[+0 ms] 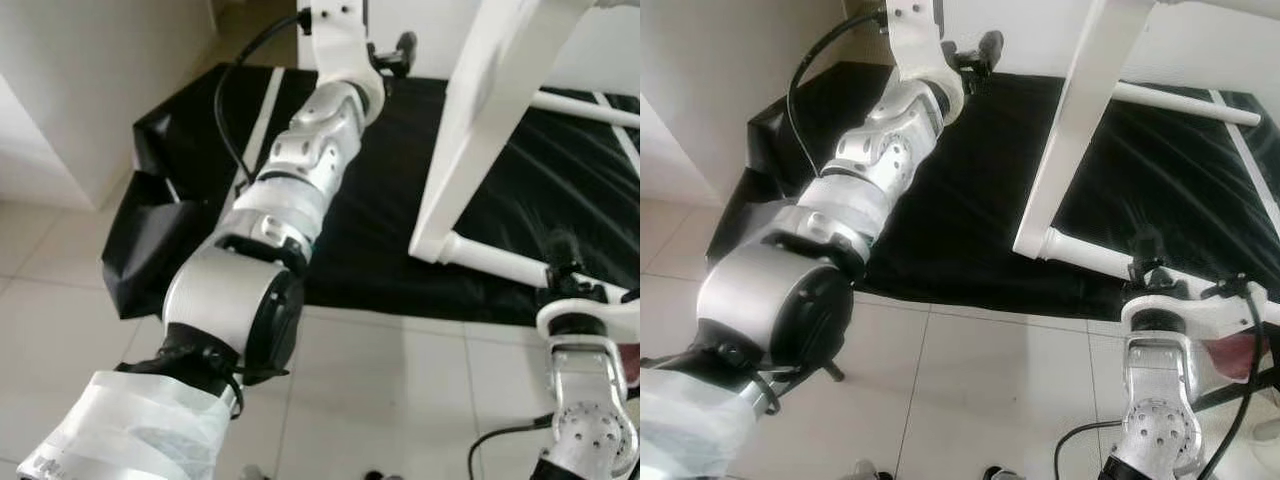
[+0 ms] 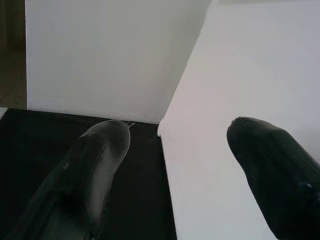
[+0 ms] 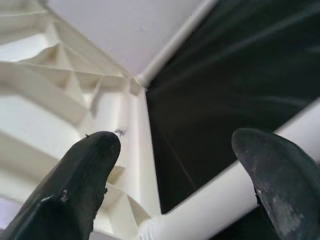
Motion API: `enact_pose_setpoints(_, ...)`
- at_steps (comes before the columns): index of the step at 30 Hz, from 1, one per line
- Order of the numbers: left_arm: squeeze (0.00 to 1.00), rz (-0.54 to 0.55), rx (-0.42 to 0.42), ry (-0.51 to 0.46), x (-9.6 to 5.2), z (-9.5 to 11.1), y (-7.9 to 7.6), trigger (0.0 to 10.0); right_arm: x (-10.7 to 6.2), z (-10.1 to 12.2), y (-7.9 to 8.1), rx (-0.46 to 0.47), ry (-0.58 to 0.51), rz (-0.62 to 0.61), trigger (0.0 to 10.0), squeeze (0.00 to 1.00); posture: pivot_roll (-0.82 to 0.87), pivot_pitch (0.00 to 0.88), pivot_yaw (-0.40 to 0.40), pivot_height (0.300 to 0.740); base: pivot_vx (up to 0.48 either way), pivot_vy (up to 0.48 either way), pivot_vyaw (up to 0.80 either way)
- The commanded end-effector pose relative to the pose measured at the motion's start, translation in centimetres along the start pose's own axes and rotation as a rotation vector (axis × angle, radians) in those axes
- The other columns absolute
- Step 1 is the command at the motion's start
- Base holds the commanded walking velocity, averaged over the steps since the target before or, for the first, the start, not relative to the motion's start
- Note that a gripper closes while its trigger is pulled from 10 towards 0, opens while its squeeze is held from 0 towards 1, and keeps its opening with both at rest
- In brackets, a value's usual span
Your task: Building children table
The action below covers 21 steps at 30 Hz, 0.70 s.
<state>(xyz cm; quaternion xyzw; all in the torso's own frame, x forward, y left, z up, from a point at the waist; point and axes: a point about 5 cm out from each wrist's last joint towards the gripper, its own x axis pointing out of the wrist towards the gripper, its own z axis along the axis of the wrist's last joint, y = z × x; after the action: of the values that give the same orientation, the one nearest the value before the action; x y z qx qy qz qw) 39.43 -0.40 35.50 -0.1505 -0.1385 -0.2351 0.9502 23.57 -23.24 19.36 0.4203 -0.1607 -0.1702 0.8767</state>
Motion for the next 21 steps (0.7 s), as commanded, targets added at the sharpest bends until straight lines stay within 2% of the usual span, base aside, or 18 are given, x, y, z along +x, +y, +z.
enact_pose_setpoints(1, 0.0, -0.2, 0.025, 0.027, -0.3, -0.6, -0.8, 10.0, -4.0, -4.3, -2.6, 0.036, 0.162, -0.169, 10.0, 0.0, -0.01, 0.094, 0.03, 0.74, 0.0, 0.0, 0.0)
enact_pose_setpoints(4, 0.0, -0.218, 0.06, 0.088, -1.4, -2.9, 0.6, 10.0, -2.4, -3.2, -2.2, -0.167, 0.104, -0.123, 10.0, 0.0, -0.01, 0.076, 0.021, 0.74, 0.0, 0.0, 0.0)
enact_pose_setpoints(7, 0.0, -0.218, 0.079, 0.125, -2.6, -4.5, 1.9, 10.0, -1.6, -3.1, -2.2, -0.347, 0.093, -0.09, 10.0, 0.0, -0.01, 0.07, 0.022, 0.74, 0.0, 0.0, 0.0)
enact_pose_setpoints(8, 0.0, -0.218, 0.079, 0.125, -2.6, -4.5, 1.9, 10.0, -1.6, -3.1, -2.2, -0.347, 0.093, -0.09, 10.0, 0.0, -0.01, 0.07, 0.022, 0.74, 0.0, 0.0, 0.0)
enact_pose_setpoints(10, 0.0, -0.198, 0.063, 0.148, -3.6, -5.5, 2.7, 10.0, -1.5, -3.3, -2.2, -0.425, 0.096, -0.071, 10.0, 0.0, -0.01, 0.066, 0.021, 0.74, 0.0, 0.0, 0.0)
enact_pose_setpoints(13, 0.0, -0.194, 0.057, 0.154, -3.7, -5.7, 2.9, 10.0, -1.5, -3.4, -2.2, -0.434, 0.095, -0.071, 10.0, 0.0, -0.01, 0.066, 0.021, 0.74, 0.0, 0.0, 0.0)
enact_pose_setpoints(14, 0.0, -0.186, 0.072, 0.167, -4.7, -6.5, 3.6, 10.0, -1.4, -3.7, -2.2, -0.478, 0.107, -0.056, 10.0, 0.0, -0.01, 0.06, 0.014, 0.74, 0.0, 0.0, 0.0)
enact_pose_setpoints(16, 0.0, -0.168, 0.156, 0.193, -6.7, -8.3, 4.8, 10.0, -1.4, -4.2, -2.5, -0.522, 0.126, -0.035, 10.0, 0.0, 0.0, 0.053, 0.003, 0.74, 0.0, 0.0, 0.0)
enact_pose_setpoints(17, 0.0, -0.168, 0.156, 0.193, -6.7, -8.3, 4.8, 10.0, -1.4, -4.2, -2.5, -0.522, 0.126, -0.035, 10.0, 0.0, 0.0, 0.053, 0.003, 0.74, 0.0, 0.0, 0.0)
enact_pose_setpoints(18, 0.0, -0.161, 0.19, 0.215, -8.0, -9.4, 5.4, 10.0, -1.3, -4.3, -2.8, -0.535, 0.13, -0.024, 10.0, 0.0, 0.01, 0.049, -0.004, 0.74, 0.0, 0.0, 0.0)
enact_pose_setpoints(21, 0.0, -0.165, 0.196, 0.22, -8.9, -9.8, 5.7, 10.0, -1.1, -4.3, -2.6, -0.58, 0.111, 0.012, 10.0, 0.0, 0.01, 0.041, -0.008, 0.74, 0.0, 0.0, 0.0)
